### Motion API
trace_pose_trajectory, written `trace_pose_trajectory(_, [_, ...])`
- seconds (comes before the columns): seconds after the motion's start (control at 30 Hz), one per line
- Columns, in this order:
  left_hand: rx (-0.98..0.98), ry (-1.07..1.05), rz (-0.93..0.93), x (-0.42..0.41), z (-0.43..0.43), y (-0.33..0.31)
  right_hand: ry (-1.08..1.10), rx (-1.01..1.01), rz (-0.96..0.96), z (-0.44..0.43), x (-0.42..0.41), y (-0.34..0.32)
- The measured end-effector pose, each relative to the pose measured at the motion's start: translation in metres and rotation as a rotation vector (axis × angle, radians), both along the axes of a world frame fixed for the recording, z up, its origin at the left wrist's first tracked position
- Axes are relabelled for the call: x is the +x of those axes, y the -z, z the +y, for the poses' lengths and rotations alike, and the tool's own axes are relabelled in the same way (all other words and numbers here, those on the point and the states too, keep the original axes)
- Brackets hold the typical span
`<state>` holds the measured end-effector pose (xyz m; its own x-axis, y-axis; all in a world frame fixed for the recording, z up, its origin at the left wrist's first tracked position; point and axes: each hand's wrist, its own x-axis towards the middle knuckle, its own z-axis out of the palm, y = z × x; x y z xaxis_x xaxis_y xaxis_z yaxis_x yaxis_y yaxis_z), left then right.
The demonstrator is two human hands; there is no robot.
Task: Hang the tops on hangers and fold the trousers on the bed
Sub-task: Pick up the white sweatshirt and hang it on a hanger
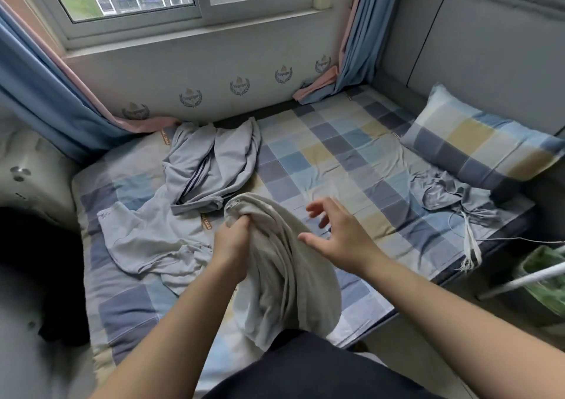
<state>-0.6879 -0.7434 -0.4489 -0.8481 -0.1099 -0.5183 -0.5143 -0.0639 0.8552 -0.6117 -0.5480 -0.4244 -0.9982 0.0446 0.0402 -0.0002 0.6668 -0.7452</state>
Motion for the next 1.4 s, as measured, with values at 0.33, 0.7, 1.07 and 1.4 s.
trace_pose_trajectory(0.33, [0.379,-0.110,-0.352,0.010,-0.006,-0.015,-0.112,0.103,-0.378,-0.043,0.024,0.078])
trace_pose_trajectory(0.7, [0.574,0.015,-0.272,0.033,-0.013,-0.017,-0.127,-0.023,-0.355,-0.021,-0.034,0.065])
trace_pose_trajectory(1.07, [0.136,0.251,-0.463,0.055,-0.038,0.027,0.003,-0.361,0.018,0.010,-0.039,0.008])
trace_pose_trajectory(1.4, [0.144,0.194,-0.351,0.018,-0.016,0.027,-0.093,-0.662,-0.029,0.027,-0.035,-0.027])
